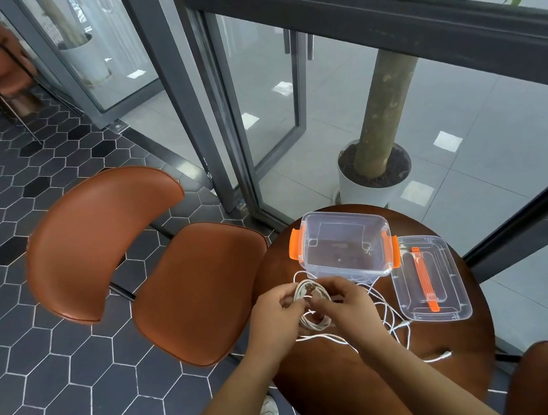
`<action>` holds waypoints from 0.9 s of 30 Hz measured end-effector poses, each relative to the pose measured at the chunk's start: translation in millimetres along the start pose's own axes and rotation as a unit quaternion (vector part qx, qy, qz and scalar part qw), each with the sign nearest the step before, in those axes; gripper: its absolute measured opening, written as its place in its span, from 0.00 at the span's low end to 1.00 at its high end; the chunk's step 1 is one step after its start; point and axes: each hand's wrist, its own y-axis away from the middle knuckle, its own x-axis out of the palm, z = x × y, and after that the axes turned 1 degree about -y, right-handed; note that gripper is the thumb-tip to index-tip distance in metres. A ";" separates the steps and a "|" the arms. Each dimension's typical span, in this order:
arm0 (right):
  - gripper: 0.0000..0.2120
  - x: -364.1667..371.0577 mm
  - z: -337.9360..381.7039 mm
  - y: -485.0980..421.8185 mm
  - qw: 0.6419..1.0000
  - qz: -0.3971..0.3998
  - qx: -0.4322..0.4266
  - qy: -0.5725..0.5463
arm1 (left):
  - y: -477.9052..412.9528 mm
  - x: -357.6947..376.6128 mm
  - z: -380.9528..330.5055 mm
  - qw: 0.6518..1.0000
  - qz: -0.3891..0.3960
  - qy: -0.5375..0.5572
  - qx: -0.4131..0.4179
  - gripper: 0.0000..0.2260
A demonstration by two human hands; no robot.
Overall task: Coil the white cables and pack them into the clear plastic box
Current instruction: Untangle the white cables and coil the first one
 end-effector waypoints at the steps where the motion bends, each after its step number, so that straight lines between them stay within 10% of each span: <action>1: 0.11 0.6 -1.5 -1.2 1.000 0.005 0.006 0.000 | -2.0 -0.2 3.6 1.000 0.000 0.014 -0.013 0.19; 27: 0.09 129.2 -98.5 -166.3 0.964 0.022 0.101 0.244 | -158.7 -37.1 171.0 0.972 -0.120 -0.021 -0.199 0.22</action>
